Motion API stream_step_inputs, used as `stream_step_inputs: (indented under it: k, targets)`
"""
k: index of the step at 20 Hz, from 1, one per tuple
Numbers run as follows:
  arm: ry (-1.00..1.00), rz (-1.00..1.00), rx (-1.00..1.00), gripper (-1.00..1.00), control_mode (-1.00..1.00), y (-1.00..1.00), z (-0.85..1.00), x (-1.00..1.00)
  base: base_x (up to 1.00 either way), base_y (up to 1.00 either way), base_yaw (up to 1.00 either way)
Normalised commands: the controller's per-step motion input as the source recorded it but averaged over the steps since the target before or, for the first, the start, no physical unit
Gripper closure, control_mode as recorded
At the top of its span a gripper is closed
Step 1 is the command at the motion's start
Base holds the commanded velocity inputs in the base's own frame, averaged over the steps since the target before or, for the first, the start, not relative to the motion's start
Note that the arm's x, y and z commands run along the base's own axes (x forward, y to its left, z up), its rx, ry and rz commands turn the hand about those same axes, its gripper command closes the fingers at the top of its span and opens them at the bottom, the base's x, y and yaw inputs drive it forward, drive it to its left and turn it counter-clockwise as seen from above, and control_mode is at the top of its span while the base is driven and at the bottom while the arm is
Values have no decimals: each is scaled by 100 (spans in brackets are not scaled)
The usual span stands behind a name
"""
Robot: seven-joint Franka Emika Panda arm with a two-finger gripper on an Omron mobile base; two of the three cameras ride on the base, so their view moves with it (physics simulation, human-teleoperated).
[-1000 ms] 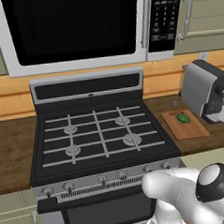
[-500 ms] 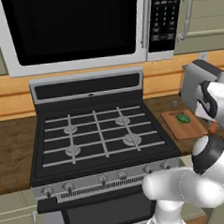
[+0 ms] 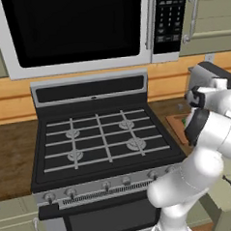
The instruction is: Place the appropriate cutting tool for cutting the broccoli skin on the cutting board.
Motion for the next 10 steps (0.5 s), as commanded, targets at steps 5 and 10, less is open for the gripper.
stream_step_inputs:
  k: [5, 10]
  targets:
    - [1, 13, 1, 100, -100, -4, -37, 59, 0, 0, 0]
    - [0, 10, 0, 100, -100, 0, -49, 41, 0, 0, 0]
